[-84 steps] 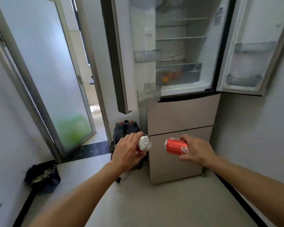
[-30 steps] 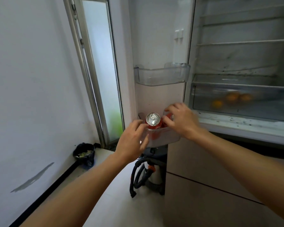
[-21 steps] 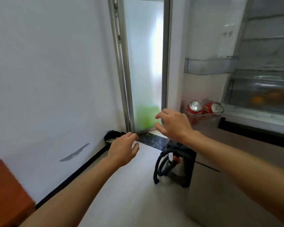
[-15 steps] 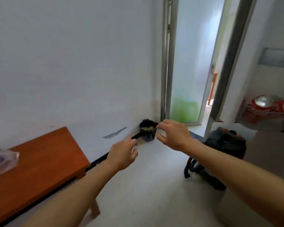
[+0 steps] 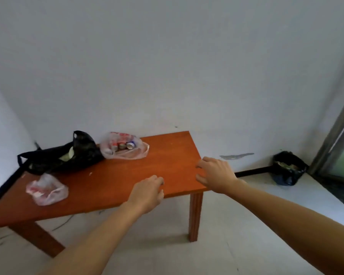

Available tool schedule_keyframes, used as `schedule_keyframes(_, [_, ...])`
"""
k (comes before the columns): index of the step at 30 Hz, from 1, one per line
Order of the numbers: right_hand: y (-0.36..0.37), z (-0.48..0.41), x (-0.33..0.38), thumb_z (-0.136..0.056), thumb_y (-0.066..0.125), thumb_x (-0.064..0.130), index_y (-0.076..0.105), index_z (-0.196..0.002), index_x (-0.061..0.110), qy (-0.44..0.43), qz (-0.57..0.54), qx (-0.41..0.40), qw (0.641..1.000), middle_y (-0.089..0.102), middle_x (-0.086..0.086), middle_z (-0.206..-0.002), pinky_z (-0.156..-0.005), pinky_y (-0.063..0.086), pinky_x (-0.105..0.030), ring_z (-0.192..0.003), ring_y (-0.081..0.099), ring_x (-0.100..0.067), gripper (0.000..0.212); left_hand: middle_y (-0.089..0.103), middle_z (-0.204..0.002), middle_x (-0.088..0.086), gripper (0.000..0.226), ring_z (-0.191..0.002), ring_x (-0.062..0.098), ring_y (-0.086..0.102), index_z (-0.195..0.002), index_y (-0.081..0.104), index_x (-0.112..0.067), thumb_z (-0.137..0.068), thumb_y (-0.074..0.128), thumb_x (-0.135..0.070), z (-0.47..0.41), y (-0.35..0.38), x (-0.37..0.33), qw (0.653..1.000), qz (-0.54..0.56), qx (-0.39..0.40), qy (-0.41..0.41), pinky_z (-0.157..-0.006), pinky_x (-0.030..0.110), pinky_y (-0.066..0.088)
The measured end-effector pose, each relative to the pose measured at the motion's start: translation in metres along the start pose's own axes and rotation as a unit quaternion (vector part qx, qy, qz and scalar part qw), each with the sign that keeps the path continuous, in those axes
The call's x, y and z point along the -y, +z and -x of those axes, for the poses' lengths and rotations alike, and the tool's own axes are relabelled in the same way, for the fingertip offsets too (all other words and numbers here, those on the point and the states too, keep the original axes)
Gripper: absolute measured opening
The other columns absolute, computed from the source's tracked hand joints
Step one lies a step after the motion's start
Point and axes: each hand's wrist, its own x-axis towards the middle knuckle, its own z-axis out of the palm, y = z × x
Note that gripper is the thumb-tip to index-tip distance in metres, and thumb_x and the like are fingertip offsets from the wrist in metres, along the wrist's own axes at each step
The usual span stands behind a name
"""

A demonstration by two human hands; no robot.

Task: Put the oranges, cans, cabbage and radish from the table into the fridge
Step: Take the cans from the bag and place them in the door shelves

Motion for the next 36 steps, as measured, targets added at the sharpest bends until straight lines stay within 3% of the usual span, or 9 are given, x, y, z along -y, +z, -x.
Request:
schedule_keyframes(9, [0.076,-0.180,0.049,-0.091,0.050,0.044,0.058,-0.119,0.026,-0.069,-0.022,0.049,0.996,0.060,0.004,-0.114,-0.076,0.048,-0.031,-0.100,0.060,-0.018,0.035,0.058,-0.110,-0.003,0.026,-0.100,0.020,0.059,-0.116,0.056,-0.023,-0.092,0.050,-0.032,-0.065,-0.007,0.147,0.992,-0.020,0.014,-0.125,-0.080,0.035,0.049])
schedule_keyframes(17, [0.142,-0.292,0.106,-0.090,0.050,0.043,0.059,-0.120,0.027,-0.106,-0.008,0.112,0.988,0.059,0.005,-0.120,-0.078,0.048,-0.033,-0.103,0.060,-0.017,0.035,0.057,-0.113,-0.004,0.026,-0.101,0.018,0.060,-0.117,0.055,-0.023,-0.094,0.049,-0.031,-0.090,0.003,0.262,0.984,-0.005,0.032,-0.176,-0.084,0.035,0.050])
schedule_keyframes(21, [0.188,-0.340,0.124,-0.090,0.051,0.044,0.057,-0.119,0.027,-0.074,-0.003,0.141,0.987,0.060,0.004,-0.118,-0.078,0.051,-0.033,-0.098,0.061,-0.017,0.034,0.057,-0.114,-0.004,0.026,-0.101,0.015,0.058,-0.118,0.055,-0.022,-0.095,0.049,-0.030,-0.128,0.016,0.325,0.987,-0.002,0.045,-0.157,-0.083,0.030,0.047])
schedule_keyframes(25, [0.225,-0.389,0.134,-0.090,0.052,0.043,0.056,-0.117,0.028,-0.023,0.008,0.168,0.985,0.060,0.003,-0.117,-0.079,0.051,-0.034,-0.098,0.062,-0.019,0.031,0.057,-0.125,-0.003,0.032,-0.110,0.018,0.057,-0.123,0.055,-0.022,-0.093,0.049,-0.031,-0.175,0.027,0.387,0.991,0.007,0.076,-0.114,-0.090,0.035,0.048])
schedule_keyframes(28, [0.245,-0.424,0.143,-0.092,0.050,0.044,0.058,-0.114,0.028,0.017,0.003,0.179,0.984,0.062,0.003,-0.117,-0.079,0.052,-0.035,-0.099,0.063,-0.021,0.029,0.059,-0.123,0.000,0.031,-0.104,0.024,0.061,-0.120,0.056,-0.021,-0.091,0.048,-0.030,-0.210,0.031,0.428,0.992,0.015,0.091,-0.089,-0.085,0.039,0.051])
schedule_keyframes(33, [0.278,-0.467,0.152,-0.090,0.049,0.039,0.061,-0.115,0.023,0.052,-0.006,0.199,0.979,0.062,0.001,-0.117,-0.081,0.052,-0.036,-0.102,0.061,-0.023,0.032,0.060,-0.115,0.005,0.022,-0.101,0.027,0.058,-0.109,0.056,-0.015,-0.093,0.045,-0.025,-0.267,0.052,0.467,0.992,0.006,0.120,-0.042,-0.074,0.037,0.045])
schedule_keyframes(36, [0.304,-0.497,0.152,-0.090,0.048,0.039,0.064,-0.106,0.023,0.066,-0.033,0.205,0.976,0.064,0.001,-0.112,-0.080,0.052,-0.035,-0.098,0.060,-0.020,0.027,0.060,-0.117,0.006,0.024,-0.105,0.028,0.057,-0.111,0.057,-0.014,-0.092,0.047,-0.024,-0.299,0.078,0.482,0.989,0.003,0.146,-0.028,-0.080,0.039,0.044])
